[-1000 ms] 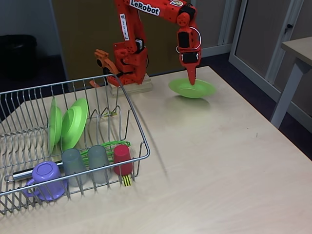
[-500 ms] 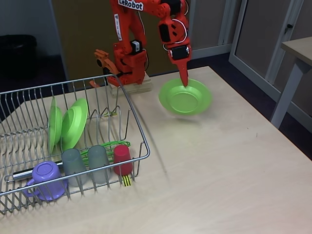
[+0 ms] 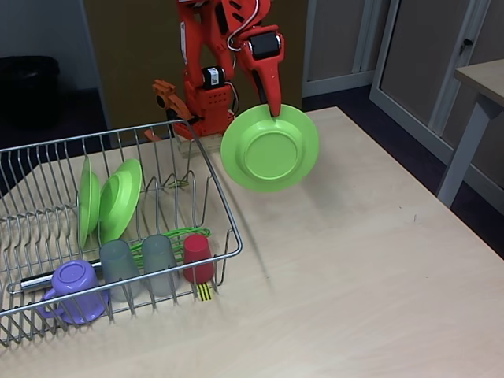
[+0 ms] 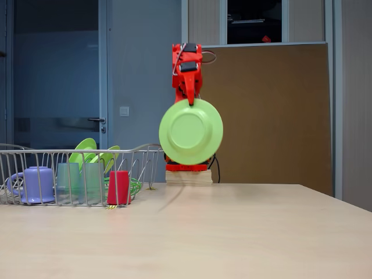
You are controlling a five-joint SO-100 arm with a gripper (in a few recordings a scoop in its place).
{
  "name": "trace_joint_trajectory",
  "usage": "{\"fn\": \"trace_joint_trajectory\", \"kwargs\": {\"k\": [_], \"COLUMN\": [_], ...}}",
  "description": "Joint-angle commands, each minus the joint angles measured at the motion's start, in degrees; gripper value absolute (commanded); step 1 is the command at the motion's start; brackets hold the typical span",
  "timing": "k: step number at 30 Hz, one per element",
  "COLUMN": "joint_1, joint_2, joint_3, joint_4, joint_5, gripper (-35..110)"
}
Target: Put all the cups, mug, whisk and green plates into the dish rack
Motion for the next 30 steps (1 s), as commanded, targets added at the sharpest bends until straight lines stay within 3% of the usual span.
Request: {"fn": "trace_joint_trajectory", "kwargs": {"k": [1,8,17,30], "joint_1": [3.08,11.69,24.61,31.99], "joint_2": [2.46,5.8,21.53,39.9], "joint_3": [-8.53,-13.71,18.02,44.47], "joint_4": [4.22,4.57,-16.26,-23.99], "joint_5": [-5.8,-12.83,-2.9,1.23], "gripper": [0,0,0,0]}}
